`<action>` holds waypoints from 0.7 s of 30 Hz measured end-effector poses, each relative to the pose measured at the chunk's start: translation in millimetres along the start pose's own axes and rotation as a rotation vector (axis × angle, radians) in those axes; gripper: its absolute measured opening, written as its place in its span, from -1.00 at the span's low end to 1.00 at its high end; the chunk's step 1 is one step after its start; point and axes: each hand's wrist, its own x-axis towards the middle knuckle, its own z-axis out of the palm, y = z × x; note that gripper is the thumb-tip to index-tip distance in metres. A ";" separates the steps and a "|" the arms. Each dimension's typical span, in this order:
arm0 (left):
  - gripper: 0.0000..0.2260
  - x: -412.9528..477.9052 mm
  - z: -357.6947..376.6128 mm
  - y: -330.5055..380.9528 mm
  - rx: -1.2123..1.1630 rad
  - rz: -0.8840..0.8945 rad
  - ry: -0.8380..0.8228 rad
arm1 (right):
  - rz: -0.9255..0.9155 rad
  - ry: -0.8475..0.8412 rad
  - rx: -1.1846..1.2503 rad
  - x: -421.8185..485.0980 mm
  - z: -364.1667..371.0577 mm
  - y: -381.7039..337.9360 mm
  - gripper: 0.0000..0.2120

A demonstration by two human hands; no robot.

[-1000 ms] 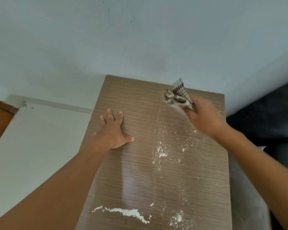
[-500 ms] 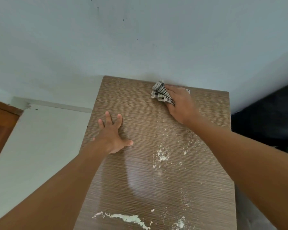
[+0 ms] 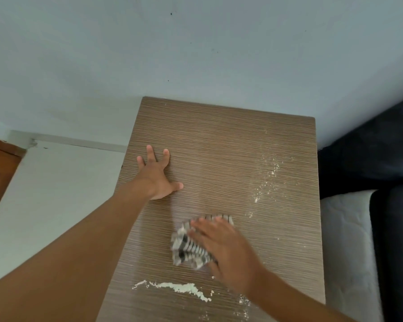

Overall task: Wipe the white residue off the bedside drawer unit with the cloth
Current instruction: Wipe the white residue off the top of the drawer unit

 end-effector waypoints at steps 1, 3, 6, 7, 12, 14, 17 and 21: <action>-0.08 0.1 0.2 -0.2 -0.002 0.000 0.005 | -0.010 -0.023 -0.002 -9.8 4.6 -9.4 -0.28; -0.06 0.6 1.8 0.1 -0.009 -0.001 0.017 | -0.017 -0.025 0.065 -29.2 9.7 -24.3 -0.38; 0.00 0.5 5.3 1.8 -0.002 -0.007 0.048 | 0.094 0.010 0.319 -49.9 -1.3 -34.9 -0.57; 0.02 0.3 6.5 2.9 -0.001 -0.010 0.060 | 0.180 0.038 0.411 -51.8 -12.6 -34.6 -0.56; 0.09 -5.0 12.2 19.2 0.000 -0.054 0.065 | 0.387 0.228 0.595 -52.8 -84.1 2.9 -0.66; 0.09 -6.4 14.4 33.2 -0.016 -0.063 0.050 | 0.426 0.304 0.552 -39.9 -107.6 30.9 -0.75; 0.06 -6.0 21.3 55.6 -0.019 -0.020 0.044 | 0.399 0.312 0.359 -10.7 -136.3 77.9 -0.89; 0.04 -1.8 31.7 69.7 -0.025 -0.001 0.043 | 0.411 0.295 0.018 37.4 -167.0 139.9 -0.78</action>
